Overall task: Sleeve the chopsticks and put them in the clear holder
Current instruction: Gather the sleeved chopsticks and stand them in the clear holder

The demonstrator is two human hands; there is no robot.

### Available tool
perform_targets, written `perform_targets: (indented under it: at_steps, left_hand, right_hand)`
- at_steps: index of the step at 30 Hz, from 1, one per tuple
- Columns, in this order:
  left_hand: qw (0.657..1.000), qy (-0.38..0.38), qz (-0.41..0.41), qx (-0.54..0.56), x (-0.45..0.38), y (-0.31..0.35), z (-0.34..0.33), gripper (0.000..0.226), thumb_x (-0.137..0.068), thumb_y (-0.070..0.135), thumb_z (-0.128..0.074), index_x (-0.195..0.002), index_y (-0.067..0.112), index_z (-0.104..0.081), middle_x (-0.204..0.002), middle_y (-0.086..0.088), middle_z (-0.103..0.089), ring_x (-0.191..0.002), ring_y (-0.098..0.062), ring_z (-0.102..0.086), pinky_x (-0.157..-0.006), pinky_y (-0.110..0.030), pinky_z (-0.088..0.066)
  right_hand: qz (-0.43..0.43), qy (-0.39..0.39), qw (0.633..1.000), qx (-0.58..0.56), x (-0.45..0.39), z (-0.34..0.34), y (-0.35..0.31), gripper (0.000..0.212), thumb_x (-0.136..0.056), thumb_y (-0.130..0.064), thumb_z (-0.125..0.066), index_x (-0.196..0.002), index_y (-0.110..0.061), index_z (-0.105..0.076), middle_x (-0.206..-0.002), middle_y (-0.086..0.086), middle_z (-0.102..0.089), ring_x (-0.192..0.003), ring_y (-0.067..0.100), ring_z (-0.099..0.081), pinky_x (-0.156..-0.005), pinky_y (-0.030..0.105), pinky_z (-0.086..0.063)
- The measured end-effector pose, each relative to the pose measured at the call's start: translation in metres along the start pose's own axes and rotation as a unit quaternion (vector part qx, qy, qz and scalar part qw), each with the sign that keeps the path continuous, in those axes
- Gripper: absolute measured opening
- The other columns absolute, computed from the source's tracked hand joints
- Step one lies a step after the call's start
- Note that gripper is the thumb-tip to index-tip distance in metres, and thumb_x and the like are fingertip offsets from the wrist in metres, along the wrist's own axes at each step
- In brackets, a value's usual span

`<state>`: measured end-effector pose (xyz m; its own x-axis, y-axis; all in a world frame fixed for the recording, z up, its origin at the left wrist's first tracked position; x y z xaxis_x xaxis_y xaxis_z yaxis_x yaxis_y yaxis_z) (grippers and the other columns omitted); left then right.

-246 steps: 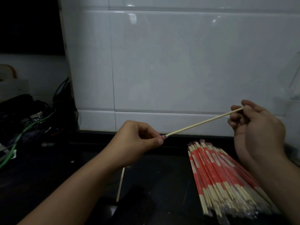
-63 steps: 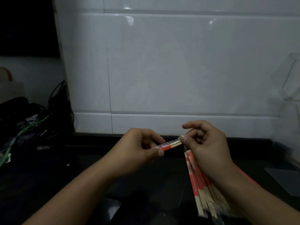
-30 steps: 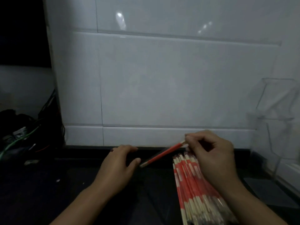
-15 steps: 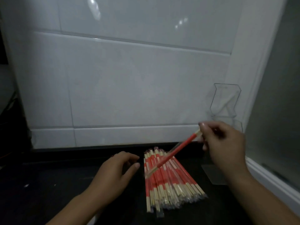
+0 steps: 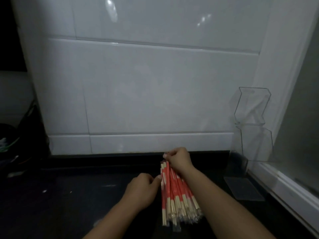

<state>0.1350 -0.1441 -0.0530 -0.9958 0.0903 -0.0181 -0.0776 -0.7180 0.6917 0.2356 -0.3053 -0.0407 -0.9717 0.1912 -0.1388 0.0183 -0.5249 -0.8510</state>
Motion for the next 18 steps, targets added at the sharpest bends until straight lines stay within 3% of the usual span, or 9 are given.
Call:
perform_targets:
  at_steps: [2,6,9,12,13,15,17,18]
  left_hand:
    - [1.000,-0.019,0.009,-0.012,-0.009,0.000,-0.002,0.054,-0.097,0.056,-0.047,-0.065,0.014,-0.056,-0.061,0.000,-0.058,-0.062,-0.019,-0.060,-0.060,-0.031,-0.045]
    - [0.996,-0.081,0.043,0.011,-0.018,0.002,-0.012,0.053,-0.097,0.055,-0.048,-0.073,0.008,-0.060,-0.062,-0.004,-0.060,-0.061,-0.020,-0.063,-0.065,-0.033,-0.054]
    - [0.991,-0.110,0.078,0.019,-0.016,0.007,-0.022,0.046,-0.100,0.049,-0.047,-0.090,0.006,-0.059,-0.074,-0.006,-0.061,-0.063,-0.018,-0.062,-0.065,-0.031,-0.054]
    - [0.980,-0.138,0.129,0.065,-0.012,0.018,-0.033,0.049,-0.103,0.042,-0.044,-0.130,0.001,-0.049,-0.109,-0.017,-0.061,-0.080,-0.026,-0.061,-0.074,-0.039,-0.053]
    - [0.977,-0.143,0.137,0.082,-0.011,0.024,-0.034,0.044,-0.104,0.039,-0.043,-0.132,0.005,-0.048,-0.113,-0.017,-0.060,-0.083,-0.028,-0.059,-0.077,-0.040,-0.052]
    - [0.972,-0.148,0.142,0.111,-0.004,0.039,-0.043,0.025,-0.105,0.029,-0.039,-0.110,0.010,-0.053,-0.094,-0.011,-0.058,-0.076,-0.025,-0.056,-0.079,-0.038,-0.049]
    - [0.965,-0.142,0.159,0.152,0.000,0.045,-0.053,0.024,-0.103,0.019,-0.040,-0.086,0.009,-0.054,-0.078,-0.009,-0.056,-0.068,-0.022,-0.055,-0.076,-0.036,-0.050]
    - [0.959,-0.140,0.164,0.186,0.000,0.046,-0.058,0.025,-0.103,0.015,-0.041,-0.084,0.007,-0.055,-0.076,-0.012,-0.057,-0.067,-0.023,-0.056,-0.075,-0.036,-0.052]
  right_hand:
    - [0.032,0.035,0.999,0.015,0.010,0.016,-0.009,0.022,-0.086,-0.028,-0.073,-0.074,-0.010,-0.071,-0.078,0.008,-0.073,-0.078,0.021,-0.068,-0.077,0.033,-0.055]
    - [0.046,0.090,0.987,0.128,0.027,0.084,-0.017,0.042,-0.094,-0.038,-0.061,-0.100,0.001,-0.071,-0.101,0.016,-0.071,-0.096,0.030,-0.066,-0.080,0.032,-0.050]
    - [-0.052,-0.003,0.969,0.240,0.050,0.098,0.015,0.062,-0.094,-0.055,-0.051,-0.114,0.002,-0.063,-0.119,0.021,-0.065,-0.107,0.034,-0.062,-0.086,0.033,-0.051]
    - [-0.131,-0.091,0.949,0.274,0.082,0.079,0.041,0.071,-0.093,-0.062,-0.046,-0.130,-0.002,-0.055,-0.135,0.022,-0.054,-0.121,0.036,-0.054,-0.099,0.035,-0.046]
    - [-0.144,-0.102,0.945,0.276,0.087,0.070,0.042,0.073,-0.092,-0.062,-0.047,-0.137,-0.005,-0.050,-0.143,0.023,-0.046,-0.128,0.037,-0.047,-0.104,0.037,-0.042]
    - [-0.186,-0.099,0.942,0.261,0.093,0.056,0.043,0.073,-0.091,-0.056,-0.052,-0.145,-0.010,-0.040,-0.150,0.023,-0.029,-0.134,0.039,-0.034,-0.108,0.041,-0.034]
    - [-0.218,-0.099,0.937,0.252,0.090,0.039,0.039,0.066,-0.091,-0.039,-0.059,-0.145,-0.009,-0.037,-0.149,0.022,-0.025,-0.134,0.037,-0.031,-0.109,0.041,-0.032]
    - [-0.228,-0.106,0.936,0.248,0.087,0.032,0.038,0.062,-0.091,-0.029,-0.061,-0.145,-0.007,-0.038,-0.149,0.021,-0.026,-0.134,0.036,-0.032,-0.109,0.041,-0.032]
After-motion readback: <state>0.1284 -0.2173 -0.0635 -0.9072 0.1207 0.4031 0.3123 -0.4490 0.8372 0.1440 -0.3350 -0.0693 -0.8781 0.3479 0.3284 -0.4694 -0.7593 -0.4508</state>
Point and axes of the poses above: each hand's wrist, its own x-axis away from the middle knuckle, its own z-axis out of the back of the hand, y = z × x, the point moved 10 cm from there along -x, towards the middle knuckle
